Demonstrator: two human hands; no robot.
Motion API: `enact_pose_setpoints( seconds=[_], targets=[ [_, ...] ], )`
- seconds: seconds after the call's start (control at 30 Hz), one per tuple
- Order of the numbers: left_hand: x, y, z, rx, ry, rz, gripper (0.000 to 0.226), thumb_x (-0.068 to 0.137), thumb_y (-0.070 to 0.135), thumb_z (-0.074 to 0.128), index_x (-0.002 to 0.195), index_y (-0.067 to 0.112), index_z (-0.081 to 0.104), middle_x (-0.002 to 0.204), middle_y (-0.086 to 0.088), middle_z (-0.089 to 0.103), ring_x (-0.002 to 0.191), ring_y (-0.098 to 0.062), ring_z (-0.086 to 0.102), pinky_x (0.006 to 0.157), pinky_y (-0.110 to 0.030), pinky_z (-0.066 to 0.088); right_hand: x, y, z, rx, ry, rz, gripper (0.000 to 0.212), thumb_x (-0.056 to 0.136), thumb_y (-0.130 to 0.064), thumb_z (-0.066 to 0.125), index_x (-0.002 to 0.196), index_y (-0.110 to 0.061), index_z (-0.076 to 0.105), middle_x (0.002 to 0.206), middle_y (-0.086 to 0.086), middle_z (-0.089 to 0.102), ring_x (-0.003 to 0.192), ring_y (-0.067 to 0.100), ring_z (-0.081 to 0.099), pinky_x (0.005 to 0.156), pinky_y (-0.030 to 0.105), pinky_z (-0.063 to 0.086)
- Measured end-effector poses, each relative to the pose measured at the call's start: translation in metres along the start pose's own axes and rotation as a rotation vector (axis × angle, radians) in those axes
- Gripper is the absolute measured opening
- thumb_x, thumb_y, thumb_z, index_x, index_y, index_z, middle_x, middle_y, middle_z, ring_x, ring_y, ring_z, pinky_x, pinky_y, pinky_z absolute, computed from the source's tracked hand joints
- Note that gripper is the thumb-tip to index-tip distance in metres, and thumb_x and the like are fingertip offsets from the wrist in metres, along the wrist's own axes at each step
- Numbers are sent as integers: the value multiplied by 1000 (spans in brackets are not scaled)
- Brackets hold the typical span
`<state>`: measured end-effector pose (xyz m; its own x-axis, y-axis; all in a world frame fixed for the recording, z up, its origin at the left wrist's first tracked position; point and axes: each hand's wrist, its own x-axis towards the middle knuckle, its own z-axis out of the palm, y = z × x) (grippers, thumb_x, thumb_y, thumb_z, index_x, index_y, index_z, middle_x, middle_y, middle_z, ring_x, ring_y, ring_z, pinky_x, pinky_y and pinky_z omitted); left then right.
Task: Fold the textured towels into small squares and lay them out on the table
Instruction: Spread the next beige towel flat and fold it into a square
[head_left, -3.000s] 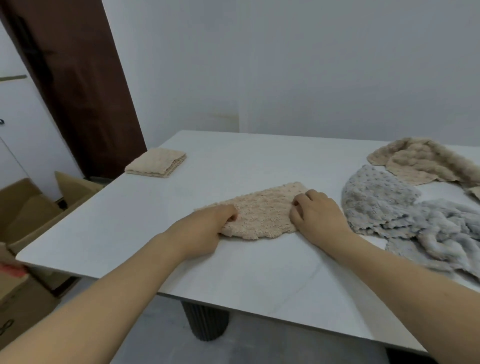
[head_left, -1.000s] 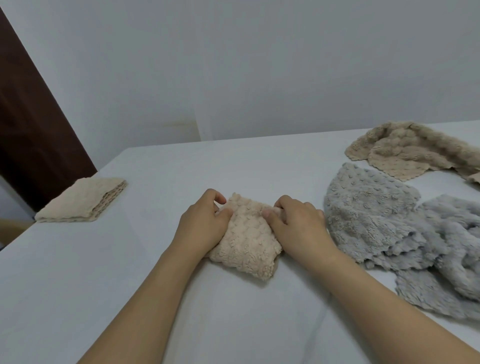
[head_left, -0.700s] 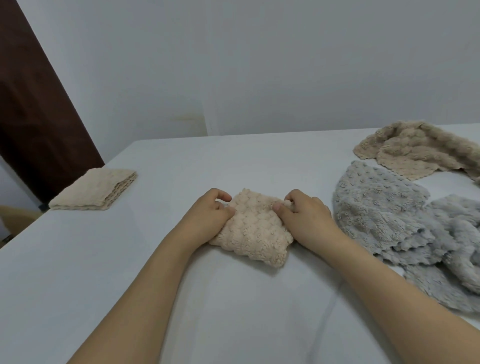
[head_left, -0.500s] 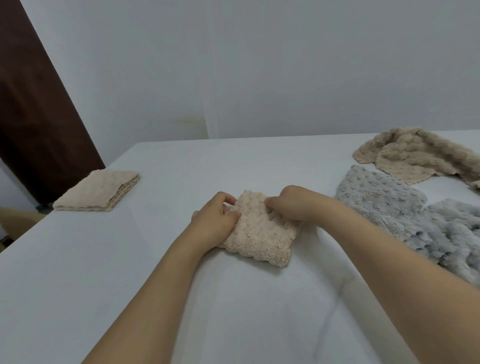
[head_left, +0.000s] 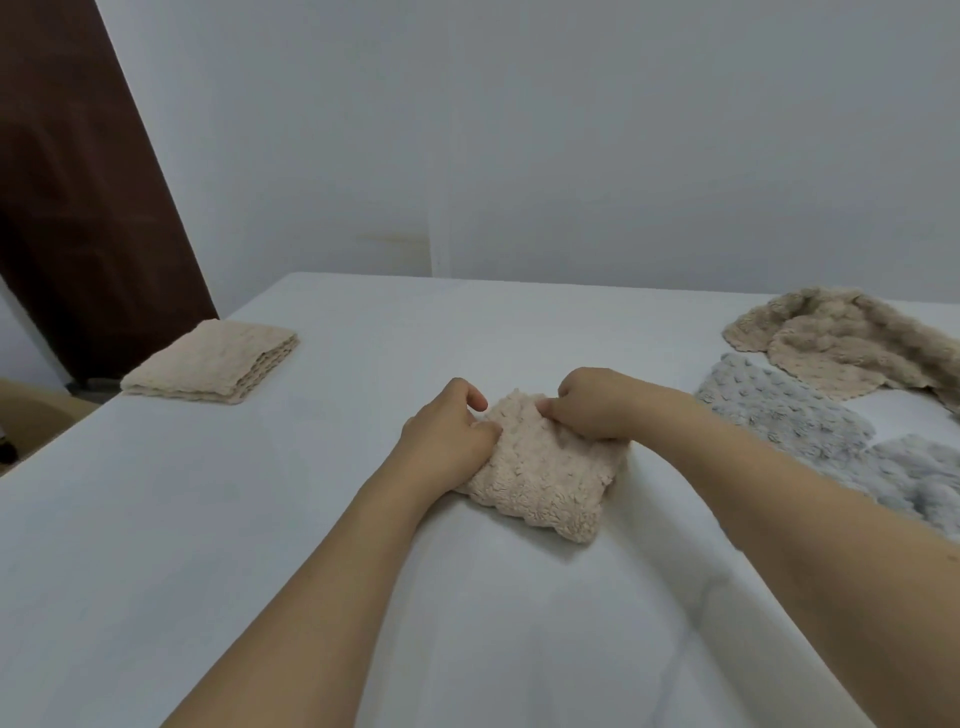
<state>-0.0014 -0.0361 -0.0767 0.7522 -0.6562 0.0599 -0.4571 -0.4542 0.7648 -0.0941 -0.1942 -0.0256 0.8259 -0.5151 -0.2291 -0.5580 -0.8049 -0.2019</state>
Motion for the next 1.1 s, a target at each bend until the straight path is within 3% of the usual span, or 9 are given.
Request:
enact_pose_setpoints(
  seconds=[0.13,0.27,0.33,0.4,0.5,0.63,0.83,0.93,1.1],
  targets=[
    [-3,6,-1,98,8,-3,15,92,32,54,105,26,50,85,3,59,93,-23,58,85,-39,46,-5,6,-5,135,-29,-26,38,98,-42,45,81,-10,56,76,4,57,65,19,52,55,26,41],
    [-8,11,-3,104,22,6,14,92,29,55,104,23,51,84,4,58,94,-23,58,89,-40,46,-1,6,-8,261,-25,-5,35,93,-44,50,76,-14,54,80,2,57,69,20,53,60,28,40],
    [-8,11,-3,92,27,0,14,91,29,56,103,24,52,84,4,58,94,-23,59,88,-40,47,2,1,-10,274,-52,14,38,92,-51,47,80,-16,53,83,1,56,71,19,53,61,29,40],
    [-8,11,-3,70,24,-24,14,90,30,58,101,25,53,81,5,58,89,-22,59,80,-38,46,5,-6,-5,134,-65,-9,44,96,-53,39,87,-13,55,90,4,59,77,21,55,66,30,42],
    [-7,16,-9,-142,-39,-141,13,88,29,64,99,24,59,90,4,66,87,-17,62,74,-33,48,8,-4,16,-21,80,-90,43,99,-51,32,96,-14,55,106,7,62,96,25,57,78,33,41],
    [-12,23,-25,-458,-208,-241,19,89,19,68,108,17,66,105,-9,71,87,-17,63,80,-32,48,-1,12,42,-2,356,-192,36,101,-47,28,85,-18,42,75,-4,53,76,22,55,63,33,35],
    [-23,25,-37,-388,-386,-249,30,91,20,66,121,23,63,114,-4,72,109,-21,66,103,-38,47,2,13,46,46,425,-207,37,101,-47,30,83,-17,40,71,-4,50,72,22,50,62,34,34],
    [-28,23,-40,-198,-347,-283,28,89,24,71,115,19,62,109,-3,70,97,-18,65,90,-32,52,1,15,46,59,432,-210,39,100,-49,29,84,-15,43,73,-3,52,73,24,51,62,34,33],
    [-30,20,-40,-74,-278,-295,25,84,30,75,101,17,63,96,-3,66,79,-17,56,74,-29,43,2,15,47,53,463,-188,41,100,-48,30,86,-14,48,78,1,59,75,25,54,62,33,35]
  ],
)
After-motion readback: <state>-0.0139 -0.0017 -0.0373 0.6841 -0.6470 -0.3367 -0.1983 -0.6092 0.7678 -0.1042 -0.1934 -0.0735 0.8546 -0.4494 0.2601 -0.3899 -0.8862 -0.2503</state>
